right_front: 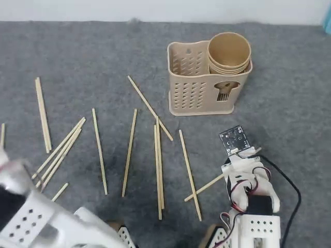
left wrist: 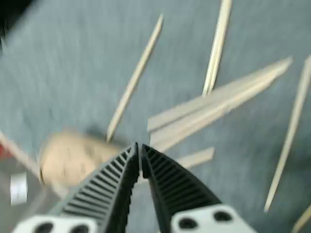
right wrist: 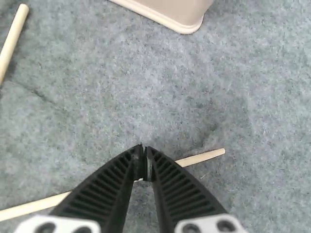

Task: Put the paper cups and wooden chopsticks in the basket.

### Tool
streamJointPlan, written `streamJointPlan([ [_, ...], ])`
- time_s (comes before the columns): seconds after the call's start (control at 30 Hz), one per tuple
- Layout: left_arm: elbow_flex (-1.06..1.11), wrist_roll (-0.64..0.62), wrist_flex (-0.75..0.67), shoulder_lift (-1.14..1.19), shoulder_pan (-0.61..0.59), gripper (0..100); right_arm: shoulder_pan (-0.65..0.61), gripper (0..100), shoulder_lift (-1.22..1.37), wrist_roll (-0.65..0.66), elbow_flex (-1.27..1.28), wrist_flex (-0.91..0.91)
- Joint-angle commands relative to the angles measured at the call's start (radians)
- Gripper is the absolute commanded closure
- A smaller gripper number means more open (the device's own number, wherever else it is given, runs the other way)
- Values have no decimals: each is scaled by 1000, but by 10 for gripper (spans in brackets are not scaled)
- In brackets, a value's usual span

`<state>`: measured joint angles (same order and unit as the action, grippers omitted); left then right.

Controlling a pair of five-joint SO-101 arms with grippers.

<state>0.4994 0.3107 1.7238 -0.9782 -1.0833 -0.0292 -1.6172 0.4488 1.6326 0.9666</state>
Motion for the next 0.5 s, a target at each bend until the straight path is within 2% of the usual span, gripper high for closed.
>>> streamJointPlan([
  [0.0,153,110,-58,-51,-287,987,-7,990,-13,14,-5,7],
  [0.07,196,112,-68,-23,-344,987,-7,990,-13,14,-5,7],
  [0.17,265,112,-72,63,-362,987,-7,990,-13,14,-5,8],
  [0.47,183,112,-207,448,-586,988,-7,990,-13,14,-3,8],
])
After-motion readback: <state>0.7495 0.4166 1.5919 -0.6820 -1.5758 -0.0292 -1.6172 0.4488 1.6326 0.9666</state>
